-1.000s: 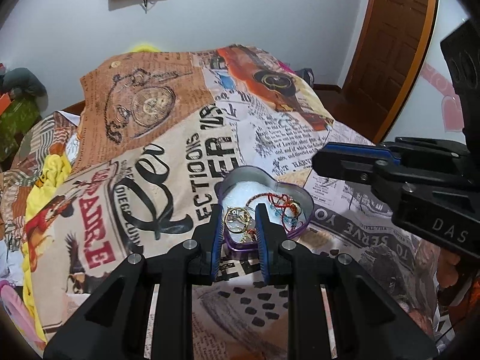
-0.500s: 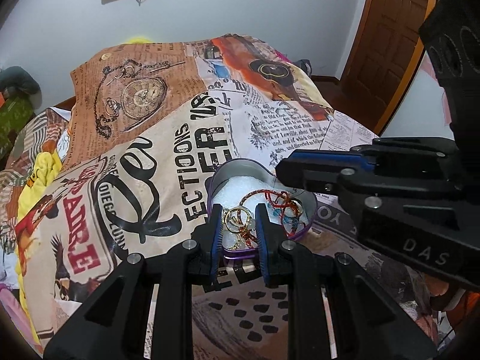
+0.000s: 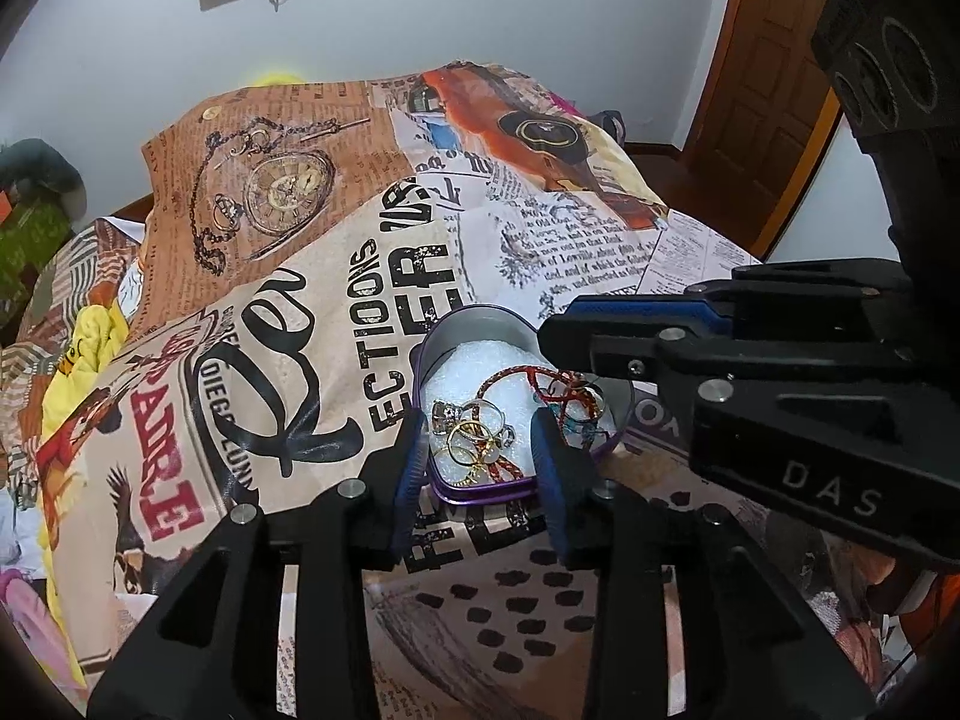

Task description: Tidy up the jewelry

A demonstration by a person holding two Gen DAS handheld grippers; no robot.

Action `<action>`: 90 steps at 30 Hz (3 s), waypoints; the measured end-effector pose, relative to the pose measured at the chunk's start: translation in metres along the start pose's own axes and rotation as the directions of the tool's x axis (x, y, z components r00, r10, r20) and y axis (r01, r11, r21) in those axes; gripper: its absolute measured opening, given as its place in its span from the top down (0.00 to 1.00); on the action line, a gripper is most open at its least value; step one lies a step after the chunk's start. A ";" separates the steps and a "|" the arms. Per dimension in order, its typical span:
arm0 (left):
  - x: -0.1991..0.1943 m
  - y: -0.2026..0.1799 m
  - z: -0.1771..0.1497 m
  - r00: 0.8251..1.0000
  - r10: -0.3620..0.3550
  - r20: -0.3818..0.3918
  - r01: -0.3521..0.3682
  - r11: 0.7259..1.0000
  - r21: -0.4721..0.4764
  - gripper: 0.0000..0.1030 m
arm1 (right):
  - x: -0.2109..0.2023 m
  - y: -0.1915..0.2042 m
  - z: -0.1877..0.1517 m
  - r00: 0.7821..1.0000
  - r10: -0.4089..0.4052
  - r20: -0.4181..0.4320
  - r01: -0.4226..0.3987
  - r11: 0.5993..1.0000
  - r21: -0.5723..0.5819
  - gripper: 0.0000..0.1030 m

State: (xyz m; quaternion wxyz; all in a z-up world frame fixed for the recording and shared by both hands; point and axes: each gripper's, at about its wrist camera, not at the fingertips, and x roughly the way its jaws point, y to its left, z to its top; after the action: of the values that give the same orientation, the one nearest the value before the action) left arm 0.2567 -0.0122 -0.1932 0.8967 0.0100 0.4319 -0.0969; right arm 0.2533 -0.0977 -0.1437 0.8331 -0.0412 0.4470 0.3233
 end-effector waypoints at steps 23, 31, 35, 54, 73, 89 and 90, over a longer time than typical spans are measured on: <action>-0.102 0.006 0.012 0.971 0.125 0.205 -0.112 0.991 -0.074 0.64 | -0.094 0.026 0.005 0.972 -0.074 0.223 0.080 0.997 -0.019 0.69; -0.190 -0.013 0.019 0.894 0.154 0.421 -0.131 0.988 -0.083 0.59 | -0.174 0.054 -0.003 0.898 -0.108 0.427 0.131 0.991 -0.023 0.69; -0.237 -0.023 0.012 0.832 0.149 0.535 -0.118 0.989 -0.093 0.52 | -0.215 0.073 -0.014 0.834 -0.135 0.535 0.174 0.984 -0.024 0.69; -0.307 -0.062 -0.045 0.657 0.252 0.711 -0.234 0.964 -0.125 0.01 | -0.267 0.111 -0.059 0.637 -0.308 0.707 0.318 0.940 0.123 0.07; -0.298 -0.056 -0.048 0.701 0.237 0.673 -0.190 0.971 -0.145 0.01 | -0.272 0.108 -0.075 0.651 -0.330 0.684 0.339 0.932 0.127 0.05; -0.295 -0.052 -0.048 0.709 0.230 0.667 -0.174 0.973 -0.151 0.01 | -0.272 0.112 -0.072 0.656 -0.334 0.677 0.353 0.928 0.116 0.05; -0.295 -0.052 -0.048 0.709 0.230 0.666 -0.173 0.973 -0.152 0.01 | -0.272 0.113 -0.072 0.656 -0.335 0.676 0.354 0.928 0.116 0.05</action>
State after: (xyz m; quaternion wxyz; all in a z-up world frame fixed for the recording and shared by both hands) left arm 0.0313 -0.0092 0.0090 0.9969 -0.0140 0.0741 0.0214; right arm 0.0301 -0.1714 0.0482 0.9835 -0.0138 0.0875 0.1575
